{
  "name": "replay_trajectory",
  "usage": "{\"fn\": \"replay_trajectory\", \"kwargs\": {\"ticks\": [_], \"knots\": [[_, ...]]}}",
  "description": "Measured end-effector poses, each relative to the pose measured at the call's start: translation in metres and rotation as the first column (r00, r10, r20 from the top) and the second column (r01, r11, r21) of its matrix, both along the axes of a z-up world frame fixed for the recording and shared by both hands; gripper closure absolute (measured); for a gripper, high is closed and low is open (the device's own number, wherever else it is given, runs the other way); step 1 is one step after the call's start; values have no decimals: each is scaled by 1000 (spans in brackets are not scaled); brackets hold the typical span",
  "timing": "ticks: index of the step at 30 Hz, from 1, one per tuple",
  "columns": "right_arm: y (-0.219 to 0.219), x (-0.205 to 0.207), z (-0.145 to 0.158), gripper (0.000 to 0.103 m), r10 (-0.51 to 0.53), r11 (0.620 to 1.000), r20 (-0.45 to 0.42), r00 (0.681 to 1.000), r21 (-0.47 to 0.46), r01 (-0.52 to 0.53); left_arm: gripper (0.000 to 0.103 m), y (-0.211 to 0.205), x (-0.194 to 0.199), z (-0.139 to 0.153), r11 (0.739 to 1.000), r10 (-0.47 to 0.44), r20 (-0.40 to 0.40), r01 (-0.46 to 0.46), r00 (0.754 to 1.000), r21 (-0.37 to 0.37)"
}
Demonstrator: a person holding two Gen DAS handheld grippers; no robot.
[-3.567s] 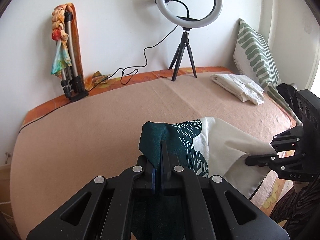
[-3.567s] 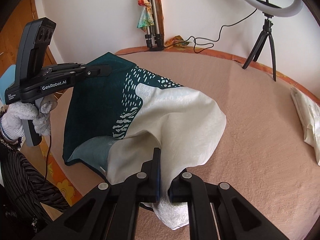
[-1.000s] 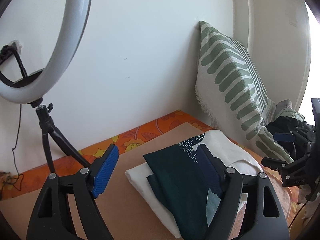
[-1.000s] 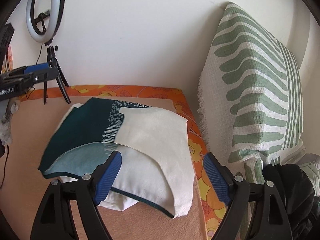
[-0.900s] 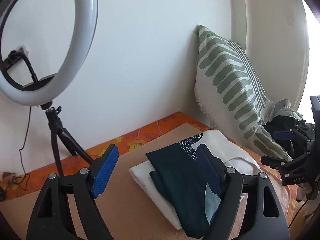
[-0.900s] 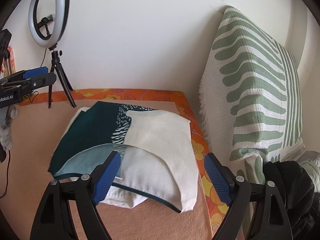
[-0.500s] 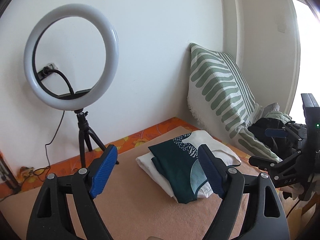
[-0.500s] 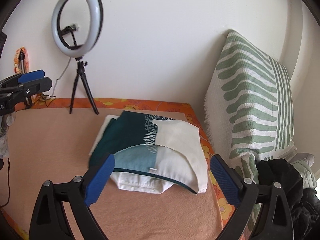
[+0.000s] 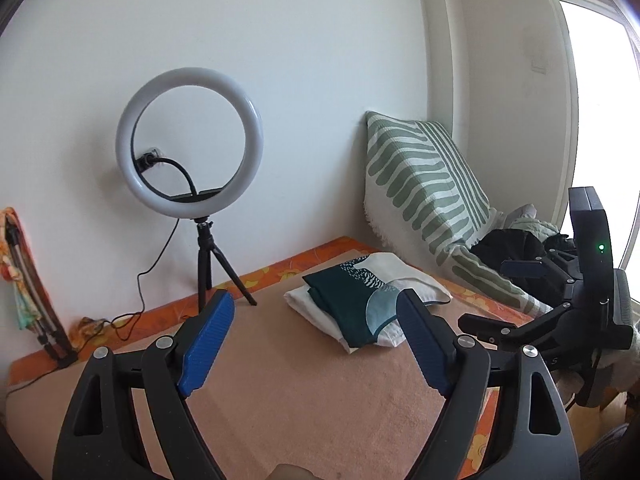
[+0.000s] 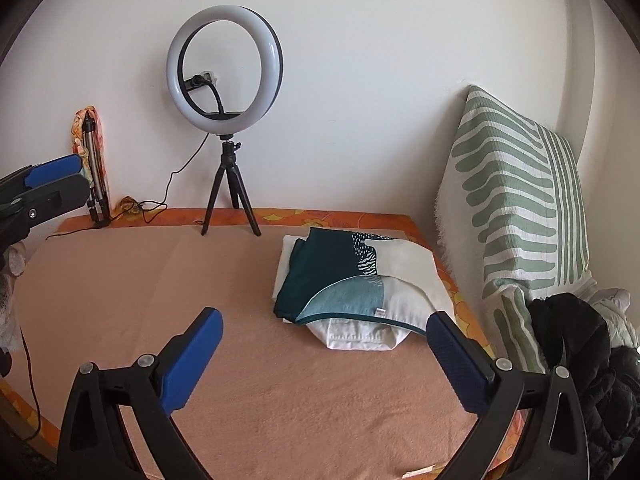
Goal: Fold small clothes
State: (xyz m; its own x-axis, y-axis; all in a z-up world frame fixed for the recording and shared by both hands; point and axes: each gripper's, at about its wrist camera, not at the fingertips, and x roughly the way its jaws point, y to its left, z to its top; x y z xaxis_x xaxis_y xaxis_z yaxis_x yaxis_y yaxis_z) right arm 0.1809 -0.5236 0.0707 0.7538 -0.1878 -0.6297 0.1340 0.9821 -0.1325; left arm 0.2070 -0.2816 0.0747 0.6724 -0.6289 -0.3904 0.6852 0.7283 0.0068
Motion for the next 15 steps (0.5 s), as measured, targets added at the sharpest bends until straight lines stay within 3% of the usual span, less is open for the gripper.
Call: {"fn": "replay_trajectory", "kwargs": {"ticks": [3,6,10,15], "knots": [[19,-9,-3,0,-2,1000,13,1000,-7,2,17,19,-14,-3,1000,8,6,-8,1000,-3],[37,-19,-7,0,-6,1000,28,1000,3,6,0,35,-26,-9,999,31,4,-31,1000,10],[57,-31,-12,0,-51,999,58,997,-14,52,0,56,-46,-18,998,53,36,-54,998,34],[73,-39,-21,0,-79,996,63,995,-28,81,0,75,-56,-31,995,84,13,-85,996,46]]}}
